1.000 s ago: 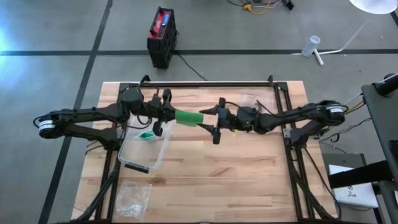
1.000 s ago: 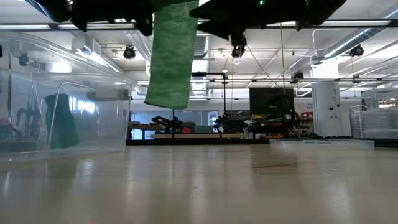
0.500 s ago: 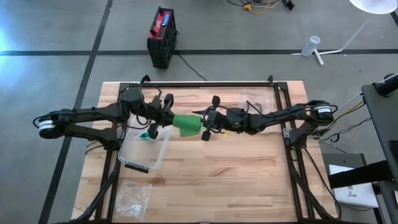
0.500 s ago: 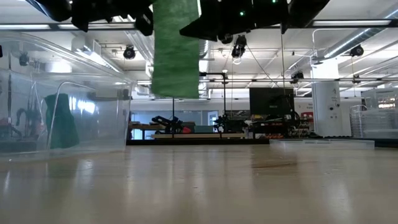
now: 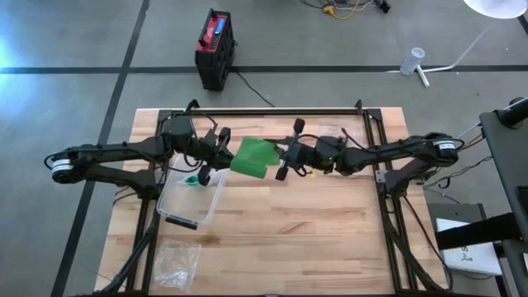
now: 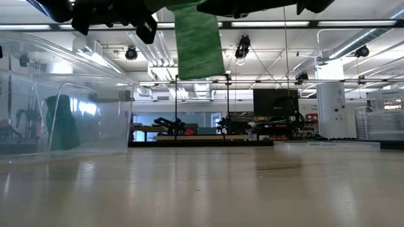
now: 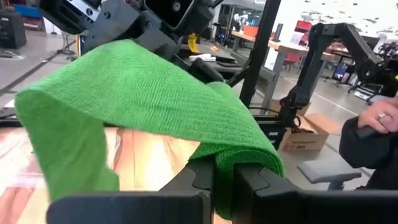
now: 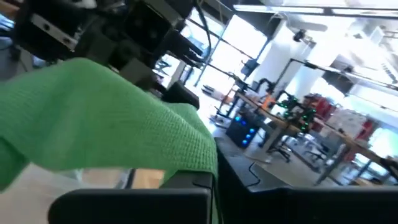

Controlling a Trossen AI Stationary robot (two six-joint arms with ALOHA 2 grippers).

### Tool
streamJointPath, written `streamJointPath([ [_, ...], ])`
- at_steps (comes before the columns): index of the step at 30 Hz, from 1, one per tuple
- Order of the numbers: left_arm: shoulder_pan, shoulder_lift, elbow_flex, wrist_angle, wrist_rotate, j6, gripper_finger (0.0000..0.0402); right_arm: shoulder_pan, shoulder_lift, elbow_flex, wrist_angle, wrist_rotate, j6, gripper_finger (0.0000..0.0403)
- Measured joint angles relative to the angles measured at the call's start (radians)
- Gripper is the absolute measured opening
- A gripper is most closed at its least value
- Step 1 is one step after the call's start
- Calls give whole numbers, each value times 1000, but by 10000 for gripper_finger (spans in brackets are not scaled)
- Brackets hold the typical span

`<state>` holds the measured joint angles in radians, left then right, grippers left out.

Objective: Roll bandage
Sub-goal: Roll the dark green bandage

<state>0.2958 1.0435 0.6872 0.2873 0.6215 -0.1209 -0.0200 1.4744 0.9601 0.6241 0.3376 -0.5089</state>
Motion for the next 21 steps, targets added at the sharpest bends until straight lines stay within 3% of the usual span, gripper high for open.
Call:
streamJointPath([
  [5, 0, 0, 0, 1, 0, 8, 9, -13, -8, -11, -25, 60, -5, 1],
  [12, -2, 0, -1, 1, -2, 21, 9, -84, 14, -25, -45, 62, 81, 0],
  [21, -4, 3, -2, 15, -2, 41, 9, -133, 20, -36, -67, -23, 163, 0],
])
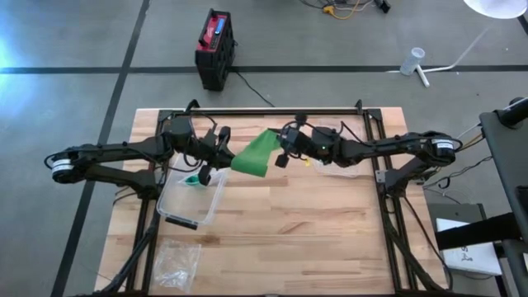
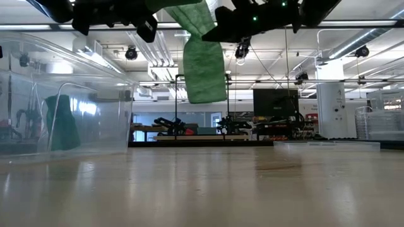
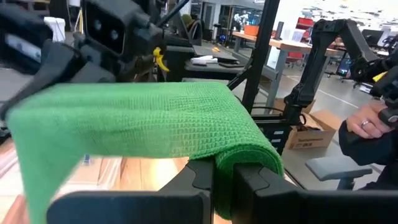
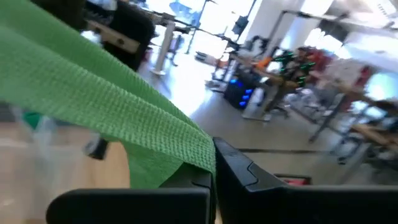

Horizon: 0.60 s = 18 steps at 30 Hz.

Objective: Roll bandage
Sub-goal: Roll the dark green bandage

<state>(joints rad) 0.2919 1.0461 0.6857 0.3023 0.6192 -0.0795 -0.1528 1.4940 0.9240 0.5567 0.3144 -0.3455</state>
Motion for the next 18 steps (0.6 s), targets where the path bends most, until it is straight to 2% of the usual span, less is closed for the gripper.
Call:
streamJointPath([
  [6, -10, 38, 0, 108, 0, -6, 9, -19, 0, -8, -76, -82, 89, 0],
  [13, -18, 142, 0, 368, 0, -89, 9, -18, 0, -34, -117, -138, 151, 0],
  [18, 2, 161, 3, 412, -1, -94, 9, -17, 0, -59, -133, -142, 174, 0],
])
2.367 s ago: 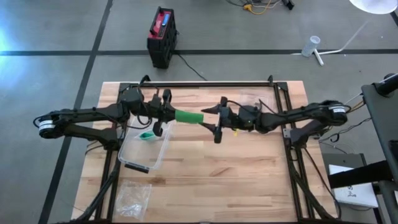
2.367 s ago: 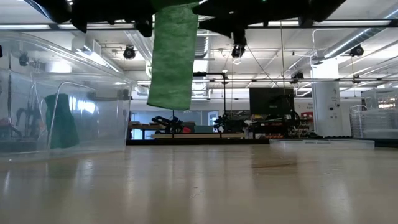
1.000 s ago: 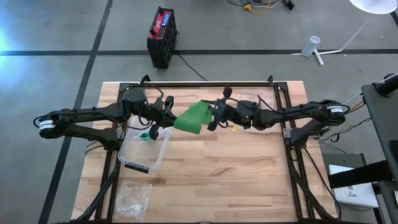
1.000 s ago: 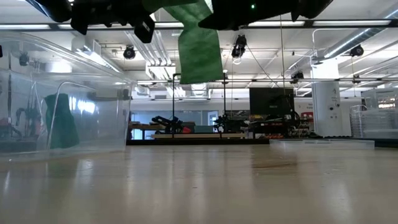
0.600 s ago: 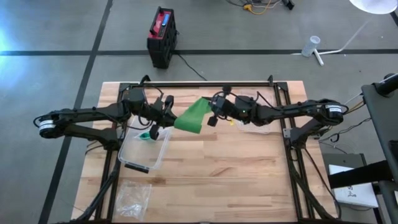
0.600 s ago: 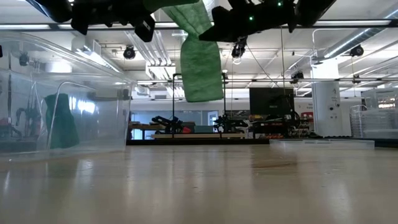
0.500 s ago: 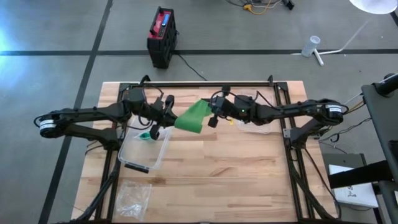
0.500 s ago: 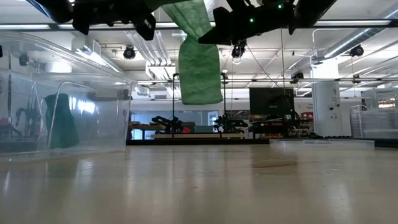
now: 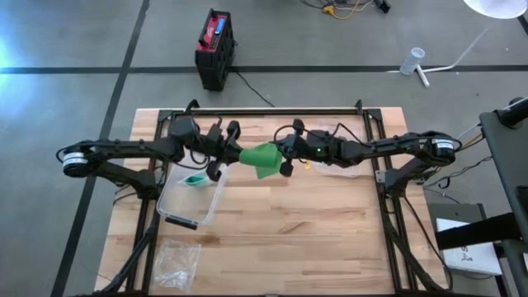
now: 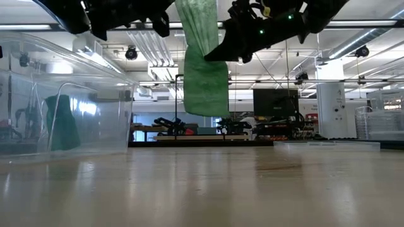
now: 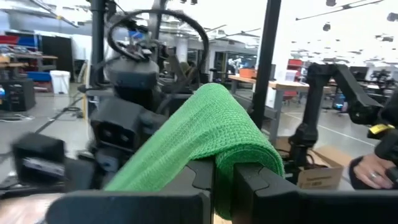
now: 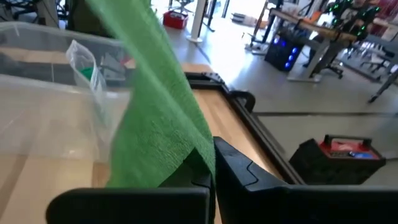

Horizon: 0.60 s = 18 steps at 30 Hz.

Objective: Roll bandage
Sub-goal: Roll the dark green bandage

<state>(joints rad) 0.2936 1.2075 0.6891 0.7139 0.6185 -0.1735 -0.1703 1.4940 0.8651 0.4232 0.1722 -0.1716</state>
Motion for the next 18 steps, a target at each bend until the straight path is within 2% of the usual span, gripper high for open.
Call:
streamJointPath([
  [4, 7, -4, 18, 1, -7, 31, 9, 1, 0, -7, -5, 0, 24, 0],
  [7, 10, -9, 30, -9, -62, 86, 9, 11, 0, -8, -5, 0, 36, 0],
  [13, 39, -33, 63, -153, -110, 201, 9, 34, -5, -9, -10, 4, 31, 0],
  [18, 65, -65, 76, -185, -141, 233, 9, 41, -11, -9, -2, 5, 45, 0],
])
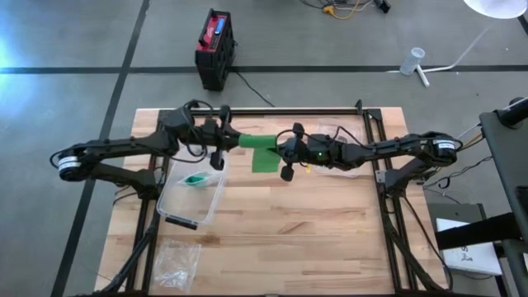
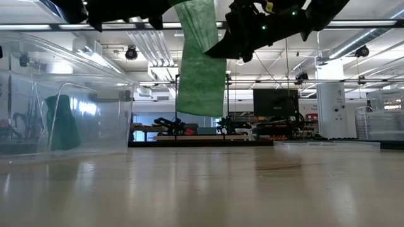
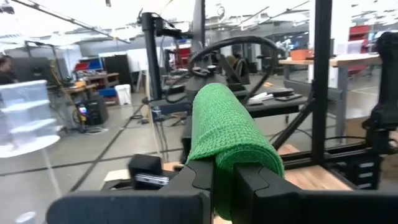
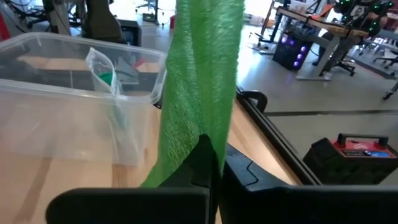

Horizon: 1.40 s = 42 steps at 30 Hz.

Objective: Roll bandage
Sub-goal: Roll the dark green bandage

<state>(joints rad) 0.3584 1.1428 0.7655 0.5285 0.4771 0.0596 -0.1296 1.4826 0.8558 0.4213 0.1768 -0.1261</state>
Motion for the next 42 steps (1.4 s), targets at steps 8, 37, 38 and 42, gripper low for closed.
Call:
streamJointPath([
  [8, 8, -12, 4, -24, -7, 22, 9, 12, 0, 1, 14, -1, -2, 0],
  [37, 10, -8, 4, 3, -181, 450, 9, 66, -9, 6, 189, -81, 138, 0],
  [38, 10, -8, 5, 6, -182, 479, 9, 66, -9, 6, 194, -80, 151, 0],
  [42, 10, -8, 5, 8, -182, 589, 9, 64, -9, 6, 197, -83, 204, 0],
])
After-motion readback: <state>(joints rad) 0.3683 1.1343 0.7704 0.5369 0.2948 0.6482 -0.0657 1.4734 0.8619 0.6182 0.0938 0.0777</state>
